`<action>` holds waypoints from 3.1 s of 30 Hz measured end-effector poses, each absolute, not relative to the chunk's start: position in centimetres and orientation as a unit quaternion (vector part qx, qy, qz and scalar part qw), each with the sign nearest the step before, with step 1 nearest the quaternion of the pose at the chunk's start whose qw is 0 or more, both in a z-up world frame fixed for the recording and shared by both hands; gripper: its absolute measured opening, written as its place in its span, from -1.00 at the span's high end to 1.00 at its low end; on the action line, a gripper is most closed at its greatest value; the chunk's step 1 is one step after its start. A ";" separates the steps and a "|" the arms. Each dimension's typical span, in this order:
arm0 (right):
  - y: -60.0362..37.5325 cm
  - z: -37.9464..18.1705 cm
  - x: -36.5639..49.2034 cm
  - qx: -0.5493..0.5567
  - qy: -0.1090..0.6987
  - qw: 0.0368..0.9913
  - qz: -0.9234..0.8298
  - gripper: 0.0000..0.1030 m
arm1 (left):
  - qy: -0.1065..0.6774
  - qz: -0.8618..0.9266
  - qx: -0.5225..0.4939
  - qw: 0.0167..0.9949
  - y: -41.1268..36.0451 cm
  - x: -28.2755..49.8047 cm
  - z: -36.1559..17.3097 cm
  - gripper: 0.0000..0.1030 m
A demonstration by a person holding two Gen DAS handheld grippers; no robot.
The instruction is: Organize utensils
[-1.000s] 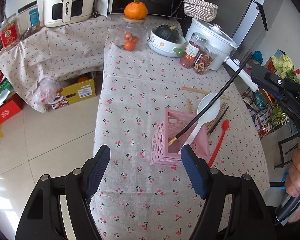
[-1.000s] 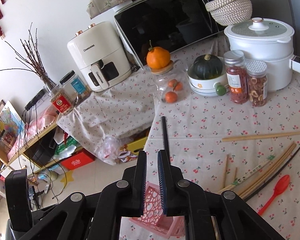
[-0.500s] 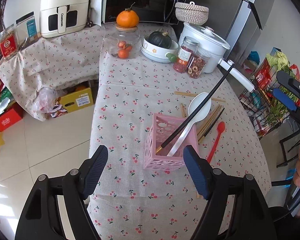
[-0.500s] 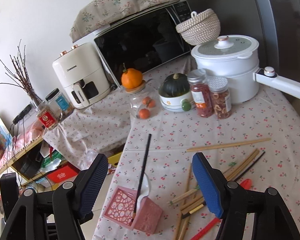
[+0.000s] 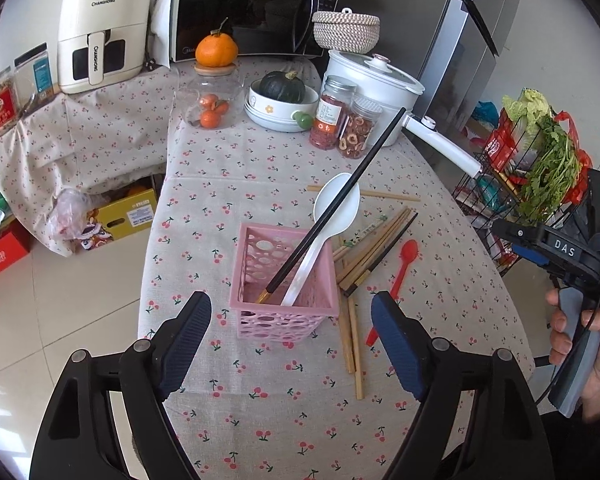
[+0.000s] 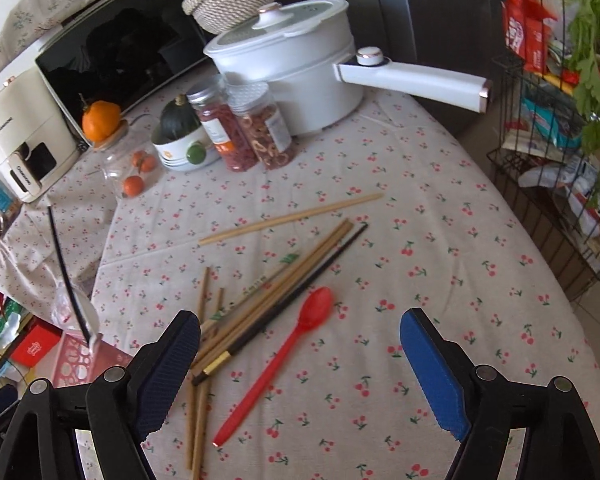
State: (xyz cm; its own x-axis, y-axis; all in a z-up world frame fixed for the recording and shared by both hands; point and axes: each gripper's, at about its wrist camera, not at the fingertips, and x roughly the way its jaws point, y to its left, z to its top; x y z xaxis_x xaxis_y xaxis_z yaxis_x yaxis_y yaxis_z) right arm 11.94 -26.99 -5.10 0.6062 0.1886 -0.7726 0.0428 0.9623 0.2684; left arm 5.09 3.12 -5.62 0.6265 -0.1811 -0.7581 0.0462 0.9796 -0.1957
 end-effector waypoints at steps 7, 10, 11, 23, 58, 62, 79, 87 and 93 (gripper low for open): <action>-26.0 -10.6 15.1 0.111 0.511 0.852 0.005 -0.67 | 0.438 -0.087 -0.040 0.894 1.1 4.9 -6.2 -0.64; -24.9 -12.3 16.5 0.098 0.528 0.843 0.004 -0.66 | 0.447 -0.097 -0.027 0.889 0.7 5.0 -6.4 -0.64; -24.5 -12.8 16.9 0.092 0.533 0.841 0.004 -0.64 | 0.448 -0.099 -0.026 0.888 0.7 5.0 -6.4 -0.64; -20.3 -16.5 19.6 0.051 0.591 0.805 0.006 0.57 | 0.453 -0.120 0.002 0.884 0.1 4.9 -6.5 -0.64; -38.0 -11.6 15.7 0.203 0.545 0.814 0.004 0.86 | 0.514 -0.151 0.125 0.835 -24.5 30.9 -13.3 0.23; -37.8 -11.9 16.3 0.206 0.547 0.811 0.014 0.86 | 0.514 -0.156 0.153 0.829 -24.7 33.8 -15.1 0.24; -37.5 -12.5 17.2 0.224 0.555 0.801 0.028 0.86 | 0.529 -0.162 0.127 0.824 -22.9 37.2 -18.4 0.41; -37.3 -12.2 17.4 0.224 0.550 0.804 0.033 0.86 | 0.510 -0.137 0.154 0.835 -23.2 36.6 -17.0 1.00; -37.3 -11.5 17.3 0.236 0.539 0.807 0.035 0.86 | 0.509 -0.134 0.158 0.836 -22.3 36.0 -15.4 1.00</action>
